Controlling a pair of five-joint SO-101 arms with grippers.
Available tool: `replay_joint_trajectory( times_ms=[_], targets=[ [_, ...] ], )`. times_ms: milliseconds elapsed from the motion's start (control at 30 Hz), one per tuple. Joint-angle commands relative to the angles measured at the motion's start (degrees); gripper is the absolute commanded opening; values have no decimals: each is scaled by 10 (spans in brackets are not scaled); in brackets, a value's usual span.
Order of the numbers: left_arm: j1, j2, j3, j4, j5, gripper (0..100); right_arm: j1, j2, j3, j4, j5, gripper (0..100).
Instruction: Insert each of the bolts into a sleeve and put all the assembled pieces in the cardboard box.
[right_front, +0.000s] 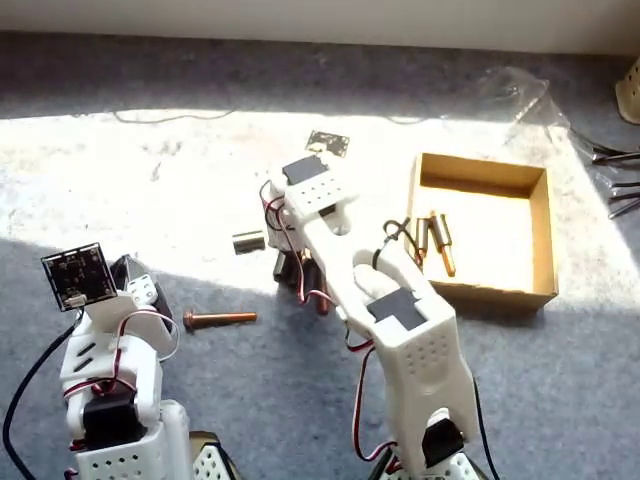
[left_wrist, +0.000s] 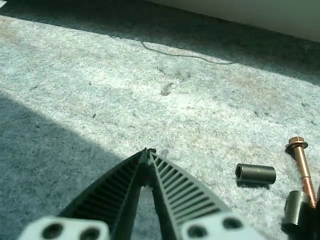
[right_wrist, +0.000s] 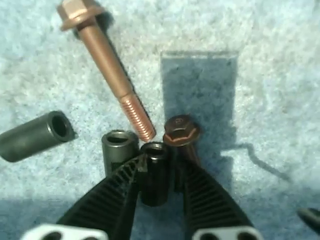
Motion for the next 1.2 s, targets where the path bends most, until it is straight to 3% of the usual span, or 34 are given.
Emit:
replay_joint_trajectory(
  times_ms=[0,1167],
  targets=[
    [-6,0,-5,-12,4,20,-22,-7,-9,12,11,87],
    [-6,0,-5,-12,4,20,-32,17,33,1,12,88]
  ],
)
